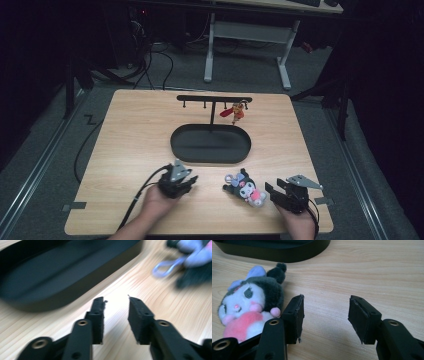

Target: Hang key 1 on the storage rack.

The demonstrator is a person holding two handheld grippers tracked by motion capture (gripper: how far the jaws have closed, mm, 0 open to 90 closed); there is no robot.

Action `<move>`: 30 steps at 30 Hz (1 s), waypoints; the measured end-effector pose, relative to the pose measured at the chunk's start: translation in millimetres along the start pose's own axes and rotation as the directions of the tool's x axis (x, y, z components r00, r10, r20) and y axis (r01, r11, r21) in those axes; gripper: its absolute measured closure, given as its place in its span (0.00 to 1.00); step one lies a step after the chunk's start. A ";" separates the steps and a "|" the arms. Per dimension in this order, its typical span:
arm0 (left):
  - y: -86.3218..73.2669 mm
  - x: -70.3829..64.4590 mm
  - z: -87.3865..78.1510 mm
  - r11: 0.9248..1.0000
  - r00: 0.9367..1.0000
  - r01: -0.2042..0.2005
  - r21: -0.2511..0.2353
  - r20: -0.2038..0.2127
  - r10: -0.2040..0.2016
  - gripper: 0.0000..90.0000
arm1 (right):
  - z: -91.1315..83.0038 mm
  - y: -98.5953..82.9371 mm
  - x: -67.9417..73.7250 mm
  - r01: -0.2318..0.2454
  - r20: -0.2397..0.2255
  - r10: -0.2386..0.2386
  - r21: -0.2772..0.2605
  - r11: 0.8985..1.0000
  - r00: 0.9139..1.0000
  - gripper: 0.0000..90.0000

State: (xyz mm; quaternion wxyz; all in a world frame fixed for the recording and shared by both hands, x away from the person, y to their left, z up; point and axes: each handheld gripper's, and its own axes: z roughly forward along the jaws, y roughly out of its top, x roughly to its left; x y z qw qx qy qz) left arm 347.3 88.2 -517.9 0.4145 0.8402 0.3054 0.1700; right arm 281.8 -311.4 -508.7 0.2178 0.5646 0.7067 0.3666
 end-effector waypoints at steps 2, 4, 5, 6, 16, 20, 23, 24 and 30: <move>-14.5 17.6 -20.7 1.000 0.999 0.008 0.004 -0.038 -0.008 0.70 | 0.5 -1.1 0.1 -0.005 0.006 0.005 0.004 1.000 1.000 0.52; -25.4 30.9 -35.6 1.000 0.998 0.020 0.003 -0.066 -0.020 0.69 | 1.8 -1.5 0.1 -0.005 0.010 0.005 0.015 1.000 1.000 0.53; -31.9 38.4 -43.9 1.000 0.996 0.029 -0.003 -0.084 -0.029 0.68 | 2.1 -1.3 0.0 -0.004 0.015 0.004 0.017 1.000 1.000 0.53; -35.1 42.3 -47.6 0.999 0.995 0.036 -0.009 -0.093 -0.037 0.68 | 2.8 -0.8 0.0 -0.005 0.019 0.005 0.018 1.000 1.000 0.52; -50.1 72.8 -59.3 0.996 0.985 0.087 -0.013 -0.150 -0.088 0.57 | 8.8 0.5 0.1 -0.040 0.063 0.037 0.047 0.998 0.997 0.52; -50.3 71.6 -59.4 0.995 0.985 0.099 -0.028 -0.141 -0.102 0.56 | 10.4 3.6 1.5 -0.040 0.053 0.037 0.064 0.997 0.998 0.53; -50.2 68.5 -59.0 0.996 0.988 0.080 -0.027 -0.129 -0.083 0.55 | 10.8 12.6 2.8 -0.032 0.068 0.025 0.097 0.995 0.997 0.53; -50.0 68.1 -58.7 0.997 0.989 0.077 -0.025 -0.126 -0.079 0.54 | 9.7 15.4 3.1 -0.040 0.073 0.033 0.103 0.994 0.997 0.53; -47.8 69.4 -58.6 0.997 0.990 0.074 -0.039 -0.121 -0.078 0.54 | 11.6 26.3 7.6 -0.018 0.084 0.000 0.215 0.976 0.996 0.50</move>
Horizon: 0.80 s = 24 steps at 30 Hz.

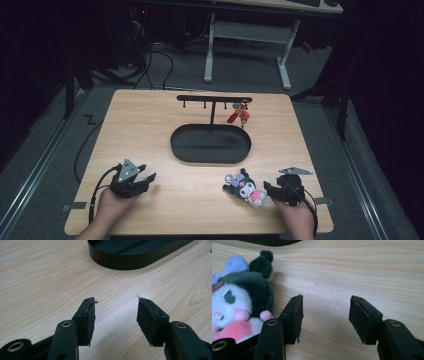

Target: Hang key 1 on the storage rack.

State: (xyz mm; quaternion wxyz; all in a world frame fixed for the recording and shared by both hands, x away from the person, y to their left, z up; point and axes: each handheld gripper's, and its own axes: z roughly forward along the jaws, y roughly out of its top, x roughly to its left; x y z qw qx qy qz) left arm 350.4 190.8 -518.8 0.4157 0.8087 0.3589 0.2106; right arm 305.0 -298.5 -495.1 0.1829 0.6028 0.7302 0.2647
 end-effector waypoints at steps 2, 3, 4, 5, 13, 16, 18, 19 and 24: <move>1.0 -0.3 -0.1 1.000 1.000 -0.001 -0.008 0.002 0.001 0.54 | -0.6 4.2 -0.7 -0.016 -0.009 0.017 0.030 0.999 1.000 0.50; 1.2 -0.6 0.2 1.000 1.000 0.000 -0.008 0.006 0.000 0.54 | -0.7 6.4 -1.3 -0.017 -0.011 0.017 0.048 0.999 1.000 0.50; 1.3 -0.8 0.5 1.000 1.000 0.000 -0.008 0.009 0.000 0.54 | -1.3 8.3 -1.7 -0.018 -0.006 0.018 0.064 0.998 1.000 0.50; 1.4 -1.4 1.2 1.000 1.000 -0.004 -0.004 0.013 0.004 0.53 | -1.5 9.7 -2.4 -0.015 -0.004 0.015 0.077 0.997 1.000 0.50; 1.9 -5.5 5.2 0.999 0.999 -0.036 0.011 0.024 0.036 0.53 | -10.7 26.0 -6.2 0.015 -0.014 -0.013 0.203 0.979 1.000 0.48; 2.1 -6.0 5.0 0.999 0.999 -0.036 0.009 0.027 0.035 0.53 | -12.7 30.9 -7.2 0.020 -0.021 -0.015 0.250 0.968 1.000 0.47; 2.0 -6.2 4.7 0.999 0.999 -0.042 0.012 0.026 0.042 0.52 | -12.9 33.5 -8.1 0.021 -0.022 -0.016 0.266 0.964 1.000 0.47; 1.9 -6.5 4.6 0.999 0.999 -0.047 0.011 0.024 0.047 0.52 | -13.2 34.5 -8.3 0.023 -0.023 -0.017 0.276 0.961 1.000 0.47; 2.0 -6.1 4.3 0.998 0.998 -0.054 0.018 0.023 0.054 0.52 | -11.1 40.5 -6.5 0.063 -0.029 -0.056 0.341 0.938 0.998 0.47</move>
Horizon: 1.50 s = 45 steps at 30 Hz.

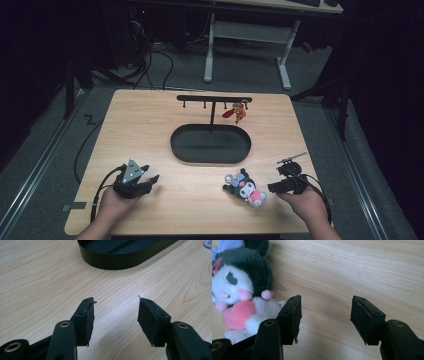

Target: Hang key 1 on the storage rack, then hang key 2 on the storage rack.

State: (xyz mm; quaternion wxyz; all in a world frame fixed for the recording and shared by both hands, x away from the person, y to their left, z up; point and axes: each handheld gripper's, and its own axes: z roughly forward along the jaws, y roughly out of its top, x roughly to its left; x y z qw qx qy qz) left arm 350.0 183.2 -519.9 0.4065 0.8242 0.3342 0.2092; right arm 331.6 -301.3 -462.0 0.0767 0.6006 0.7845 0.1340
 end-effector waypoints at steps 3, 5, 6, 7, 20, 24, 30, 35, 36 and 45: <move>-0.4 0.5 0.1 1.000 1.000 0.000 0.001 0.000 0.000 0.52 | -1.5 3.5 1.1 0.016 0.014 -0.017 0.047 0.999 1.000 0.46; -0.8 0.6 -0.3 1.000 1.000 0.001 0.002 -0.001 -0.001 0.52 | -3.8 5.5 2.5 0.027 0.014 -0.028 0.075 0.997 1.000 0.44; -0.9 0.7 -0.5 1.000 1.000 0.001 0.004 -0.001 -0.001 0.52 | -4.6 6.2 3.6 0.031 0.013 -0.032 0.082 0.996 0.999 0.44; -0.9 0.7 -0.5 1.000 1.000 0.001 0.004 -0.001 -0.001 0.52 | -6.3 7.1 4.3 0.040 0.015 -0.041 0.092 0.995 0.999 0.44; 0.2 -1.7 4.3 1.000 1.000 -0.008 0.008 0.018 0.008 0.52 | -27.7 15.1 30.8 0.112 -0.058 -0.107 0.092 0.989 0.993 0.28; -0.2 -2.8 6.1 1.000 0.999 -0.022 0.013 0.032 0.021 0.52 | -20.9 12.8 44.0 0.148 -0.093 -0.139 0.107 0.983 0.986 0.24; 1.3 -1.6 4.7 1.000 0.999 -0.020 0.005 0.034 0.019 0.52 | -6.1 13.1 59.7 0.190 -0.098 -0.177 0.139 0.972 0.979 0.22; 1.7 -1.5 5.7 1.000 0.999 -0.013 0.002 0.031 0.013 0.52 | 5.3 16.7 66.9 0.221 -0.095 -0.208 0.157 0.963 0.973 0.23; 1.8 -1.0 5.4 1.000 0.999 -0.013 0.003 0.031 0.013 0.52 | 7.2 16.9 68.4 0.224 -0.094 -0.212 0.155 0.962 0.973 0.23; 0.1 -2.2 2.4 1.000 0.999 -0.014 0.007 0.034 0.014 0.51 | 26.5 16.0 74.4 0.252 -0.085 -0.240 0.173 0.952 0.967 0.33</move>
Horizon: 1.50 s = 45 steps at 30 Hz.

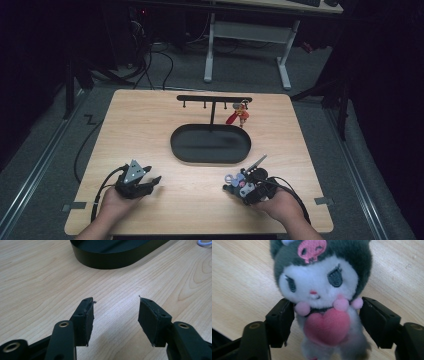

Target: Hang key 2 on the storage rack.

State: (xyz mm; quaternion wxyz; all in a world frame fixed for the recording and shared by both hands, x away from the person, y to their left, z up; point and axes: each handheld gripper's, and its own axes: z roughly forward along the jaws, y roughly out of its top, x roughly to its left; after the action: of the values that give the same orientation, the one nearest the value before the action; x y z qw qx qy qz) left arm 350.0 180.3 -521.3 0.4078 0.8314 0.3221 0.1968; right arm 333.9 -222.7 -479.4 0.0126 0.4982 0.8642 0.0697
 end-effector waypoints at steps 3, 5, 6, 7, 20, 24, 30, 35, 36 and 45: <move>-2.4 0.2 -2.6 1.000 1.000 0.002 0.003 -0.006 -0.002 0.51 | 5.1 -0.5 -1.2 0.003 -0.001 -0.003 0.001 1.000 1.000 0.38; -2.8 0.8 -4.4 1.000 1.000 0.001 -0.001 -0.013 -0.001 0.51 | 7.0 0.4 -0.8 0.009 0.003 -0.009 -0.003 1.000 1.000 0.40; -3.2 1.3 -5.6 1.000 1.000 0.007 -0.003 -0.015 -0.007 0.51 | 7.2 0.8 -0.2 0.013 0.007 -0.013 -0.001 1.000 1.000 0.41; -3.4 1.5 -5.9 1.000 1.000 0.013 -0.003 -0.016 -0.013 0.51 | 7.4 1.6 0.7 0.024 0.011 -0.024 -0.004 1.000 1.000 0.43; -1.2 -1.7 -1.6 1.000 1.000 0.011 0.001 -0.015 -0.011 0.51 | -10.9 6.6 3.7 0.016 -0.004 -0.016 -0.046 0.999 1.000 0.55; 1.1 -2.4 -0.3 1.000 1.000 0.005 -0.004 -0.010 -0.005 0.51 | -20.4 8.4 -0.6 -0.022 -0.017 0.021 -0.059 0.998 1.000 0.55; 3.6 -3.8 1.1 1.000 1.000 -0.006 -0.013 -0.005 0.006 0.51 | -35.7 15.3 -3.2 -0.046 -0.030 0.044 -0.083 0.995 0.999 0.55; 4.4 -3.6 0.5 1.000 1.000 -0.011 -0.013 -0.007 0.011 0.51 | -44.2 24.8 -3.9 -0.064 -0.040 0.061 -0.094 0.993 0.997 0.55; 4.3 -3.7 0.2 1.000 1.000 -0.009 -0.014 -0.009 0.009 0.51 | -45.9 27.2 -3.6 -0.062 -0.036 0.059 -0.089 0.994 0.998 0.55; -0.1 0.8 -5.1 1.000 1.000 0.000 -0.016 -0.029 0.000 0.51 | -59.2 49.1 -9.9 -0.095 -0.056 0.090 -0.108 0.990 0.994 0.55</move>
State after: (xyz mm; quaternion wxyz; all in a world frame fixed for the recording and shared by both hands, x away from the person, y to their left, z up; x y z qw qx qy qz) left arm 347.4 183.7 -518.4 0.4096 0.8253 0.3264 0.2112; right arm 375.6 -213.3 -414.7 0.0151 0.5343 0.8350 0.1306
